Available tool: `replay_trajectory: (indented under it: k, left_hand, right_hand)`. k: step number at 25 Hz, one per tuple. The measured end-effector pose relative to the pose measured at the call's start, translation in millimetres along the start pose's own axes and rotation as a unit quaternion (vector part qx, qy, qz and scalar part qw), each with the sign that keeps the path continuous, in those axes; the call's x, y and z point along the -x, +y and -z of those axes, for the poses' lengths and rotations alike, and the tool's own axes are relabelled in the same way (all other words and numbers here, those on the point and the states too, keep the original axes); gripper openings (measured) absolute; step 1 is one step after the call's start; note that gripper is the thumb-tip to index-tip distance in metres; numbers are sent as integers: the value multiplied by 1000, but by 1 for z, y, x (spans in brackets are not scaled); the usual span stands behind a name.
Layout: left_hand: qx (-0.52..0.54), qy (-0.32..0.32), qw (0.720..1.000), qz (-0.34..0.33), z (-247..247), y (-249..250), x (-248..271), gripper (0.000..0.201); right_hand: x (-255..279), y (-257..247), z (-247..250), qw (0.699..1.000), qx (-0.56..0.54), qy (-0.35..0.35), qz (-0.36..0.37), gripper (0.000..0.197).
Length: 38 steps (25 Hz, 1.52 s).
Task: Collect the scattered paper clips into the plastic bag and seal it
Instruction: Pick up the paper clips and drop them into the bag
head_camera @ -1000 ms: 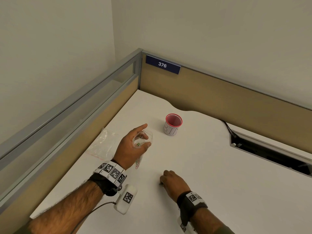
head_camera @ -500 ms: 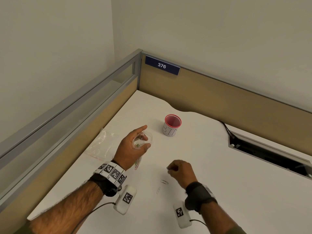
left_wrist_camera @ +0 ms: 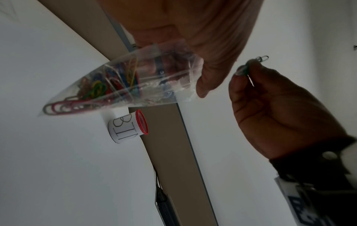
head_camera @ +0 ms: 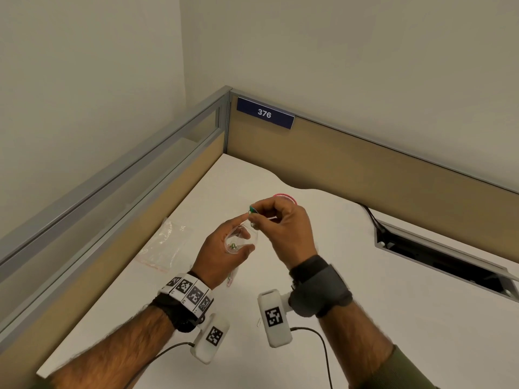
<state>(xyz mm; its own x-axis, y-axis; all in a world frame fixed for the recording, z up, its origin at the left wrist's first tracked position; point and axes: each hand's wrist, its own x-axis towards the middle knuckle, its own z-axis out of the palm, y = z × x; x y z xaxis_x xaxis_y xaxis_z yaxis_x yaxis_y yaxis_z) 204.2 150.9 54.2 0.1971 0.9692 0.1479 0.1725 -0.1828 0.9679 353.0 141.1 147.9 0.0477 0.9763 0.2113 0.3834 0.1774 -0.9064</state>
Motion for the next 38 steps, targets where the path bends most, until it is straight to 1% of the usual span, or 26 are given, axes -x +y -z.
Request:
replay_trajectory:
  k: [3, 5, 7, 9, 11, 13, 14, 16, 17, 19, 20, 21, 23, 25, 28, 31, 33, 35, 36, 38]
  left_hand:
    - [44, 0, 999, -11, -2, 4, -1, 53]
    - [70, -11, 997, -21, -3, 3, -3, 58]
    - [56, -14, 998, -23, -2, -2, -3, 63]
    - [38, -14, 999, -29, -2, -5, -3, 66]
    - [21, -13, 999, -30, -2, -6, -2, 65]
    - [18, -11, 1000, -21, -1, -4, 0, 64]
    - [19, -8, 1000, -17, 1, -3, 0, 64]
    - [19, -3, 1000, -14, 5, -4, 0, 64]
    - [22, -1, 1000, -12, 7, -5, 1, 64]
    - [26, 5, 1000, -11, 9, -6, 2, 63]
    - [26, 7, 1000, -11, 9, -6, 2, 63]
    - [25, 6, 1000, -11, 9, -7, 3, 63]
    - [25, 5, 1000, -9, 9, -9, 4, 63]
    - [28, 5, 1000, -10, 7, -9, 6, 63]
    - [32, 6, 999, -11, 6, -5, 6, 63]
    - [30, 10, 999, -13, 9, -4, 5, 63]
    - [29, 14, 999, -11, 10, -4, 4, 63]
    - [26, 13, 1000, -8, 9, -3, 5, 63]
    - [26, 11, 1000, -8, 8, -2, 5, 63]
    - [24, 8, 1000, -10, 6, -3, 5, 63]
  right_hand:
    - [6, 9, -16, 998, 55, -31, 0, 10]
    - [12, 16, -20, 993, 105, -55, 21, 10]
    - [15, 16, -20, 986, 148, -67, 43, 9]
    - [18, 12, -15, 985, 149, -52, 64, 9]
    - [18, 10, -6, 987, 132, -17, 92, 9]
    - [17, 21, 7, 986, 140, 14, 90, 9]
    - [17, 35, 14, 985, 157, 18, 65, 10]
    - [22, 78, 25, 979, 204, -2, -30, 11]
    - [30, 104, 28, 966, 243, -30, -80, 13]
    - [51, 150, 29, 926, 326, -109, -154, 19]
    - [63, 167, 26, 910, 347, -143, -174, 22]
    - [73, 179, 21, 901, 356, -167, -185, 26]
    - [87, 193, 7, 886, 374, -207, -179, 31]
    - [96, 194, -10, 873, 399, -234, -152, 33]
    - [104, 191, -23, 878, 387, -254, -123, 26]
    - [111, 192, -20, 886, 368, -263, -105, 19]
    - [113, 191, -16, 879, 374, -280, -98, 18]
    - [114, 189, -16, 866, 387, -303, -92, 22]
    - [114, 189, -16, 862, 395, -305, -90, 23]
    - [114, 187, -20, 864, 403, -290, -84, 21]
